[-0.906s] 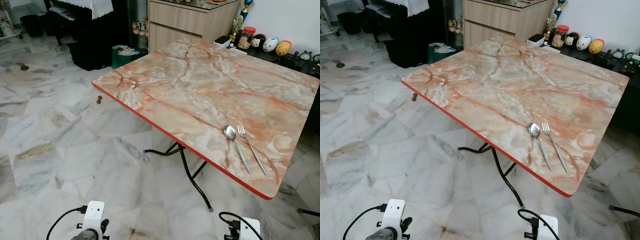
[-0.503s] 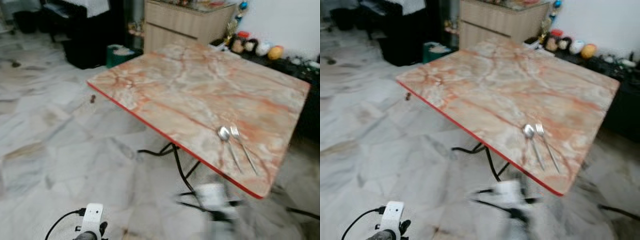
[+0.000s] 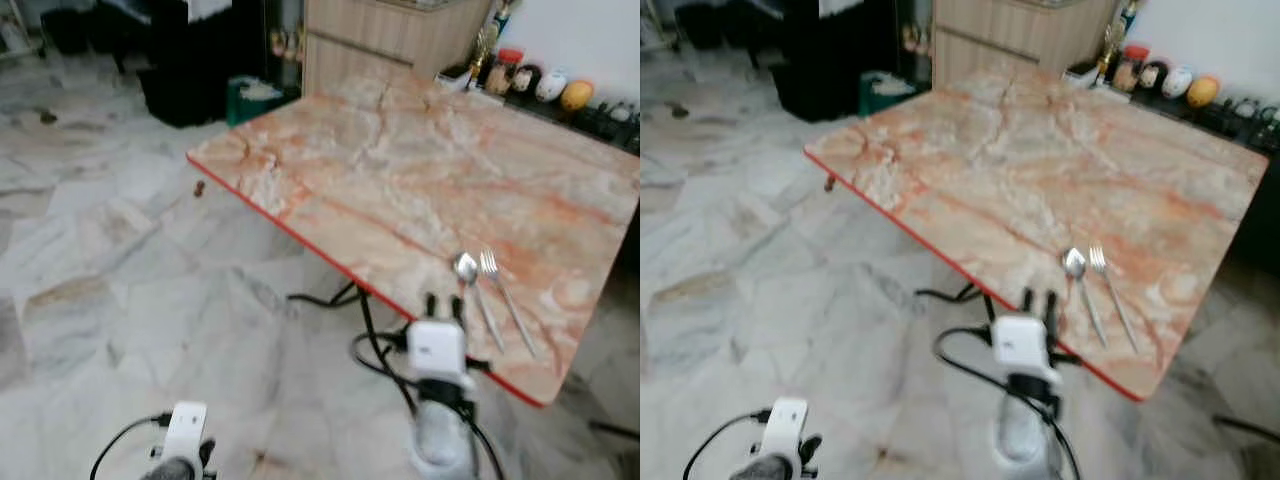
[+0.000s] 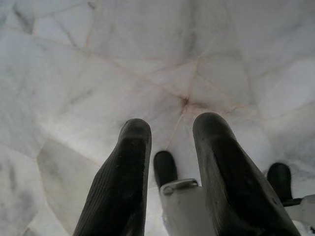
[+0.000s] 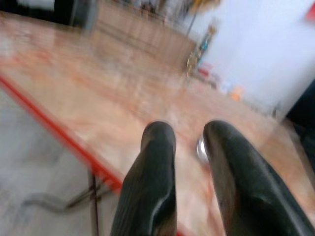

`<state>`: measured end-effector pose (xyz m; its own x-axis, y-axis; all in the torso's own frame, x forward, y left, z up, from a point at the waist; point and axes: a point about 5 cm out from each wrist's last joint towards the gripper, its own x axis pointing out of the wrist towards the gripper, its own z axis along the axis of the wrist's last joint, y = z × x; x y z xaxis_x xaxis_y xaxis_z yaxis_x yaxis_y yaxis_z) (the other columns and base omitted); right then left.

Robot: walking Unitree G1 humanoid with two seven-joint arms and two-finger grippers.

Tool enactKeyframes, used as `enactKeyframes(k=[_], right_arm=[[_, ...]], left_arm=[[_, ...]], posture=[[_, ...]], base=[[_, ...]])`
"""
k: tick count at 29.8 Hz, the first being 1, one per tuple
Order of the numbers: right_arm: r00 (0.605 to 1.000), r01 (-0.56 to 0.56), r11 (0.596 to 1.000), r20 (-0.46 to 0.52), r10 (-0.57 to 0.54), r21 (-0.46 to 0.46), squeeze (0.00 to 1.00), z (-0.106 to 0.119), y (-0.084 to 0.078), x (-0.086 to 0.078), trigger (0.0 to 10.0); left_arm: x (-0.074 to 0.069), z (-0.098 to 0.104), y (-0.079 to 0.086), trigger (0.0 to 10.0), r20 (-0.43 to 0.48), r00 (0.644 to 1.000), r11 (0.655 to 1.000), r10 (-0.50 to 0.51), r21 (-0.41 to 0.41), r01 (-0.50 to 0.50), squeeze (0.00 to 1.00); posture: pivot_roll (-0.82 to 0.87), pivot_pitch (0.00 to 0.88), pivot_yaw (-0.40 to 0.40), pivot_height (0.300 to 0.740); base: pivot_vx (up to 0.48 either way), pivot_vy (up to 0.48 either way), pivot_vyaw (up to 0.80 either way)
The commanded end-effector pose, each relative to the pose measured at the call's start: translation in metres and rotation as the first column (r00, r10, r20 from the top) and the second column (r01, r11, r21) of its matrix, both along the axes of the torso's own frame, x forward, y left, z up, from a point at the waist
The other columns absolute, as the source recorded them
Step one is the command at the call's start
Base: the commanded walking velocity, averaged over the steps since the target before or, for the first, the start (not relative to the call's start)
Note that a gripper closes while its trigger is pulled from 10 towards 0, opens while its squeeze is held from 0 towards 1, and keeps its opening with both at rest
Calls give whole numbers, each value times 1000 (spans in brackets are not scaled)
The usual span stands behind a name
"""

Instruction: Setting the table

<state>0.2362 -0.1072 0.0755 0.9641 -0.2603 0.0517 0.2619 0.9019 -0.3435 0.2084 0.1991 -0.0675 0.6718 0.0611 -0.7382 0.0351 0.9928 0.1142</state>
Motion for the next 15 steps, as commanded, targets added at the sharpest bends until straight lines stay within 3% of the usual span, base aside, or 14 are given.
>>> enactKeyframes(k=[1, 3, 4, 6, 7, 10, 15], right_arm=[[998, 46, 945, 32, -59, 325, 0, 29, 13, -6, 10000], [996, 69, 947, 26, -81, 313, 0, 24, -27, -20, 10000], [995, 93, 945, 14, -102, 315, 0, 31, -45, -33, 10000], [994, 109, 939, -3, -114, 325, 0, 37, -53, -41, 10000], [989, 148, 933, -23, -148, 327, 0, 31, -74, -46, 10000], [968, 248, 920, -42, -247, 303, 0, 14, -111, -45, 10000], [963, 264, 920, -33, -266, 290, 0, 5, -135, -26, 10000]], left_arm=[[-6, -3, 4, 10000, -21, 1000, 1000, -7, 18, 7, 0], [-6, -3, 4, 10000, -24, 1000, 1000, -6, 18, 7, 0], [-7, -3, 4, 10000, -25, 1000, 1000, -5, 18, 5, 0], [-7, -3, 4, 10000, -25, 1000, 1000, -4, 18, 4, 0], [-7, -3, 4, 10000, -26, 1000, 1000, -3, 19, 4, 0], [-7, -4, 5, 10000, -28, 1000, 1000, -3, 20, 3, 0], [-8, -4, 6, 10000, -31, 999, 1000, -4, 20, 5, 0]], posture=[[16, 0, -55, 740], [15, 0, -55, 740], [20, 0, -55, 740], [20, 0, -55, 740], [20, 0, -55, 740], [20, 0, -52, 740], [21, 0, -49, 740]], base=[[0, 0, 0], [0, 0, 0], [0, 0, 0], [0, 0, 0], [0, 0, 0], [0, 0, 0], [0, 0, 0]])
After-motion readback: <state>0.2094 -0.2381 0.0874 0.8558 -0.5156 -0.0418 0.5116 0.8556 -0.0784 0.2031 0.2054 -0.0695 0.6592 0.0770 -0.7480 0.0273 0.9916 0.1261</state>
